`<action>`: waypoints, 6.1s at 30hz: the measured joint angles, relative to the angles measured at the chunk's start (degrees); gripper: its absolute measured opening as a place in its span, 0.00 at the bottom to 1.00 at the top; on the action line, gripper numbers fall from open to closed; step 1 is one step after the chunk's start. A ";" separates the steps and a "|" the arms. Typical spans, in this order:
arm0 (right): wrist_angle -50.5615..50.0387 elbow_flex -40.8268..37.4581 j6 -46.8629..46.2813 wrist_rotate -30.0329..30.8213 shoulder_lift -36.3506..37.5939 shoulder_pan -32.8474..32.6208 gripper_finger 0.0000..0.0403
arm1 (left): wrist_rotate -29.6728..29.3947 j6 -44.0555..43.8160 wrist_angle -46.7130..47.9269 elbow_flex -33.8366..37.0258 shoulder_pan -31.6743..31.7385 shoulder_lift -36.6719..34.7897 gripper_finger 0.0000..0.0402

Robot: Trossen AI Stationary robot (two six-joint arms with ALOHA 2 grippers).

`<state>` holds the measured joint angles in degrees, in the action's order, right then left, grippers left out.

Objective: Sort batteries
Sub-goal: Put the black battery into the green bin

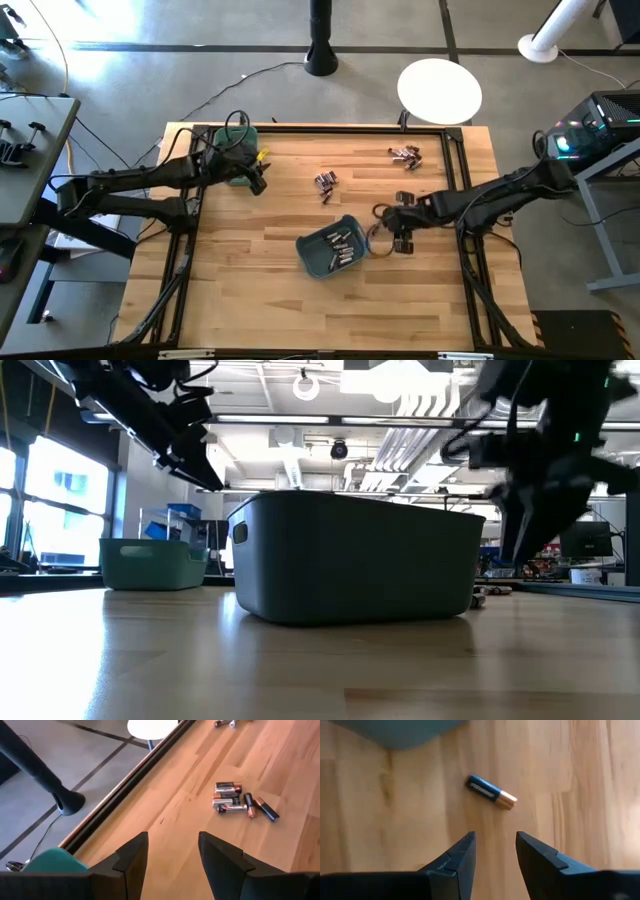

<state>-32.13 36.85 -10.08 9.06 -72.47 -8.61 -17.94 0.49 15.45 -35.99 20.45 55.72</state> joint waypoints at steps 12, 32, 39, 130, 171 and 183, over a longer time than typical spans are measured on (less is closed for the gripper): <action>28.70 -13.03 28.56 -10.40 1.02 9.78 0.32 | -0.04 0.07 -4.79 0.07 0.04 0.02 0.41; 37.10 -13.61 25.40 -22.58 -13.68 17.32 0.22 | 0.40 -1.83 -6.76 0.07 0.09 0.02 0.41; 43.62 -17.25 5.55 -18.88 -13.23 16.00 0.08 | 0.50 0.74 -6.35 0.07 0.09 0.02 0.41; 76.73 27.60 28.59 16.40 -33.35 -2.94 0.07 | 30.32 12.18 -71.04 16.26 -19.06 9.40 0.46; 63.67 27.53 25.37 30.70 -31.64 -1.94 0.39 | 15.31 17.18 -42.39 12.58 -20.90 1.90 0.10; 47.41 27.58 21.48 46.77 -28.49 -5.29 0.41 | -16.35 -4.85 5.44 -6.72 -7.99 -1.71 0.11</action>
<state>15.28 64.42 11.39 55.83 -100.97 -13.90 -34.29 -4.36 20.89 -42.70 12.46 54.02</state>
